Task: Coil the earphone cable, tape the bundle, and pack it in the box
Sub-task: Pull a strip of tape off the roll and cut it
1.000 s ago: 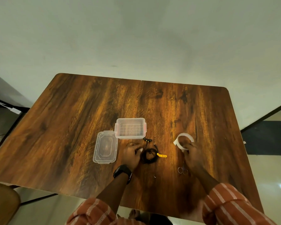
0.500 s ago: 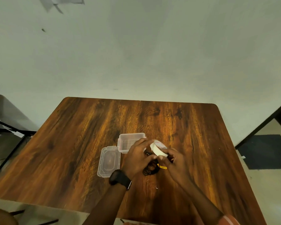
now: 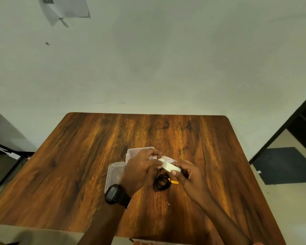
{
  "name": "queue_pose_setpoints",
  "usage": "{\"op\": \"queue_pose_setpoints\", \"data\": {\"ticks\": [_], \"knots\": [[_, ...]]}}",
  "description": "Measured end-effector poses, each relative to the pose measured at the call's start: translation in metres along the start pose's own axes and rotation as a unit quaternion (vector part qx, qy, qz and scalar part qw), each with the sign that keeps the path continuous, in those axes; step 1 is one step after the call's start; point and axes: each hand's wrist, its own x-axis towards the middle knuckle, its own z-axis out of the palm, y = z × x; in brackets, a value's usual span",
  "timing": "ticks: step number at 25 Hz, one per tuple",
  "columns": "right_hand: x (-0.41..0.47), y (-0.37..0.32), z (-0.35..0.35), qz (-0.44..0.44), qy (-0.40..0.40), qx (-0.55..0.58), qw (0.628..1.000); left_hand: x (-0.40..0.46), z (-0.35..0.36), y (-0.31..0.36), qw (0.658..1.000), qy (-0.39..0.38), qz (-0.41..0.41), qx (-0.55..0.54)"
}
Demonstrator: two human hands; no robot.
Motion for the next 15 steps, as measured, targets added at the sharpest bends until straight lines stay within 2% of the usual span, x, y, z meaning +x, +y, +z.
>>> {"op": "queue_pose_setpoints", "data": {"ticks": [3,6,8,11,15], "knots": [[-0.006,-0.008,-0.002,-0.014,-0.008,-0.091,0.996,0.004,-0.009,0.007,0.997,0.0,0.05,0.053],[-0.012,-0.017,-0.002,-0.017,-0.003,-0.135,0.991,0.01,-0.013,0.016,0.996,0.049,-0.063,-0.033],[-0.015,-0.02,-0.001,-0.008,0.002,-0.125,0.992,0.007,-0.015,0.018,0.993,0.069,-0.093,-0.04],[-0.016,-0.025,-0.001,0.001,0.005,-0.1,0.995,-0.006,-0.016,0.016,0.998,0.004,-0.008,0.055],[-0.016,-0.034,-0.002,0.0,0.007,-0.113,0.994,-0.008,-0.014,0.012,0.982,-0.07,0.086,0.154]]}}
